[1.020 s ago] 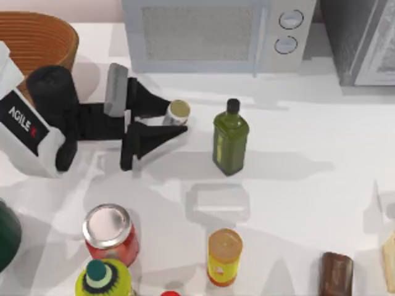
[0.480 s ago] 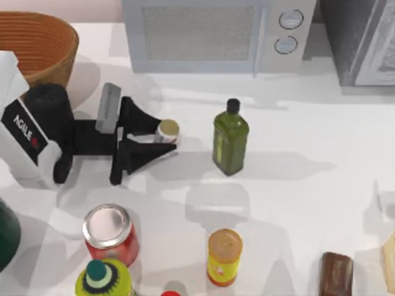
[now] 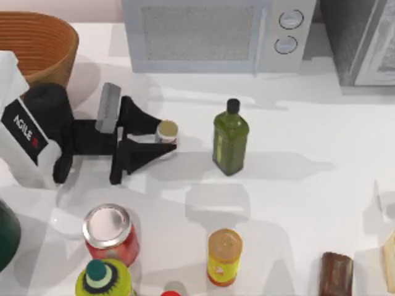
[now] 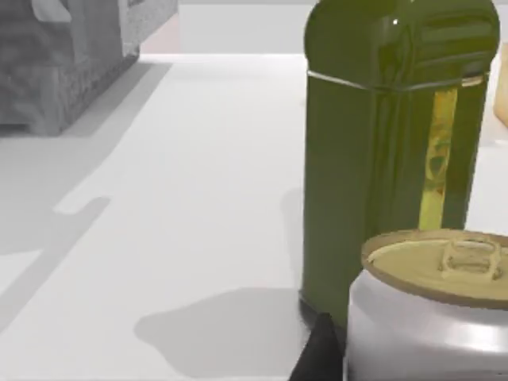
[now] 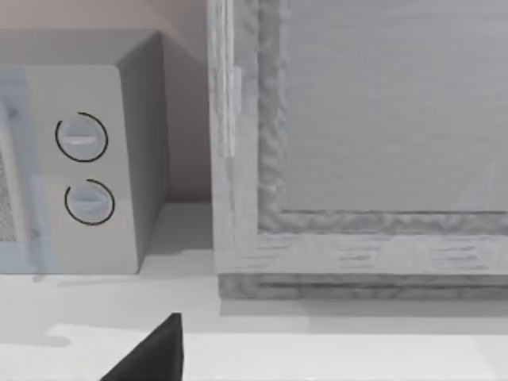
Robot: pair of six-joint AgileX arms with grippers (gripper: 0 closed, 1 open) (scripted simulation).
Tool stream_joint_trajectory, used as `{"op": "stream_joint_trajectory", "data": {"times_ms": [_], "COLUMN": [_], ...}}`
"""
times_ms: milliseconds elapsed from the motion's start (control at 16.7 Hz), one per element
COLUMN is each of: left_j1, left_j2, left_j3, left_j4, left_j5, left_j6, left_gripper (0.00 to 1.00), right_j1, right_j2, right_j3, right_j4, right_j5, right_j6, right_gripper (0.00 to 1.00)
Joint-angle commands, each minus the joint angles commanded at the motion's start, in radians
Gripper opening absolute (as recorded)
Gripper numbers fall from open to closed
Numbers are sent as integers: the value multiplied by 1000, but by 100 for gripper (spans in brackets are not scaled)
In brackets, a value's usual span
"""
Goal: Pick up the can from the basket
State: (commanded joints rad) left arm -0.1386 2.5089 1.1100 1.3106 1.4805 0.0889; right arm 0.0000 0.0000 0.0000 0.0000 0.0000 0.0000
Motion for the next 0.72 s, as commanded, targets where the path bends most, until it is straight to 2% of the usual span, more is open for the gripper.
{"op": "stream_joint_trajectory", "data": {"times_ms": [360,720], "left_j1": [0,0], "left_j2": [0,0], "left_j3": [0,0], "left_j4": [0,0], "left_j5": [0,0], "left_j6": [0,0], "left_gripper": [98,100], "right_j1": [0,0], "right_j2": [0,0], "right_j3": [0,0], "right_j4": [0,0], "right_j5": [0,0], "right_j6": [0,0], "right_gripper": [100,100]}}
